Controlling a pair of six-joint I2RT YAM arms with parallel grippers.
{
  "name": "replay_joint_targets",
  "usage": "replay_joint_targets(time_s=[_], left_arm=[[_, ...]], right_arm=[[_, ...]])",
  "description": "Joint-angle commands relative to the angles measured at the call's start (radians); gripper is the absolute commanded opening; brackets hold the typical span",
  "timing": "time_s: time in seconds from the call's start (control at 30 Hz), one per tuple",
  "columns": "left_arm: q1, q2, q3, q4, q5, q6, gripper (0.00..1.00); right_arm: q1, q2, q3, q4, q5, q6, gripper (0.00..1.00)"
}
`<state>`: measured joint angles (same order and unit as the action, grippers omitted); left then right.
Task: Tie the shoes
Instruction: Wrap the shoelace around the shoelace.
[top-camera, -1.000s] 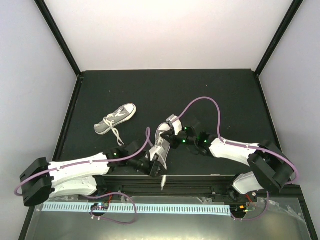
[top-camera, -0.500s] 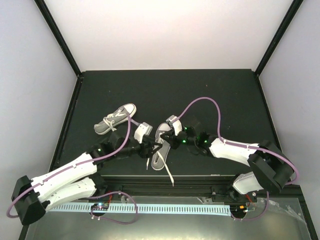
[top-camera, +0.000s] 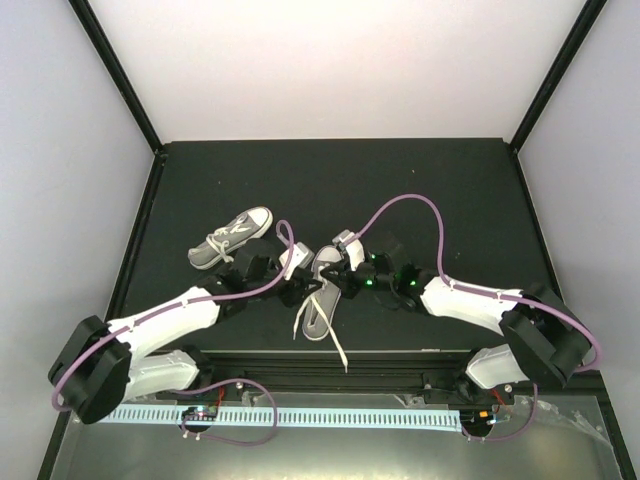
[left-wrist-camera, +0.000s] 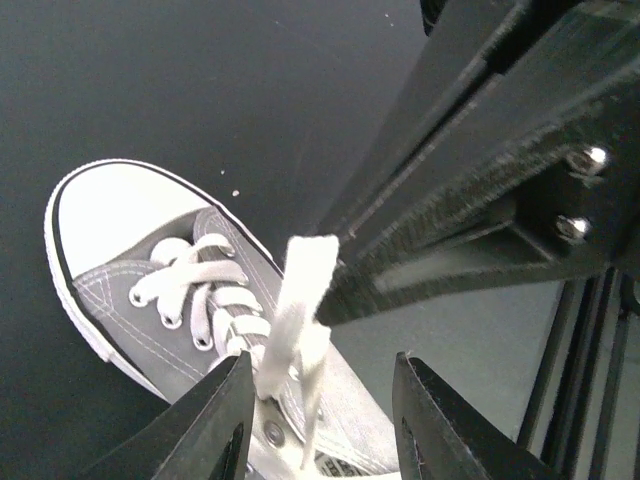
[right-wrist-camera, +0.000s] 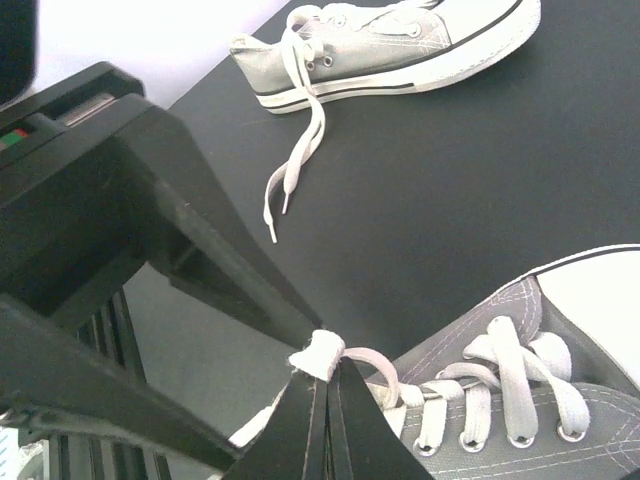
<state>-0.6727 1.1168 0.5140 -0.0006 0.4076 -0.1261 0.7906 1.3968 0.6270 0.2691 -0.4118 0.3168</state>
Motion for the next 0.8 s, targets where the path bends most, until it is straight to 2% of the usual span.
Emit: replay_joint_targets(time_s=[0.0, 0.33, 0.53, 0.6, 0.73, 0.77], left_arm=[[0.021, 0.049, 0.052, 0.085, 0.067, 0.064, 0.40], [0.041, 0.121, 0.070, 0.107, 0.064, 0.086, 0.28], [0.043, 0.151, 0.077, 0.107, 0.084, 0.087, 0.07], [0.043, 0.146, 0.075, 0.104, 0.070, 0.079, 0.02], [0.044, 0.122, 0.056, 0.101, 0.028, 0.059, 0.02], [0.044, 0.115, 0.049, 0.101, 0.021, 0.054, 0.02]], right_arm=[[0.000, -0.019, 0.014, 0.014, -0.017, 0.015, 0.02], [0.001, -0.007, 0.016, 0.018, -0.039, 0.023, 0.02], [0.001, -0.013, 0.016, 0.010, -0.038, 0.023, 0.02], [0.000, -0.024, 0.017, -0.004, -0.028, 0.020, 0.12], [0.000, -0.079, 0.006, -0.071, 0.018, 0.008, 0.56], [0.000, -0.103, -0.007, -0.084, 0.031, 0.013, 0.63]])
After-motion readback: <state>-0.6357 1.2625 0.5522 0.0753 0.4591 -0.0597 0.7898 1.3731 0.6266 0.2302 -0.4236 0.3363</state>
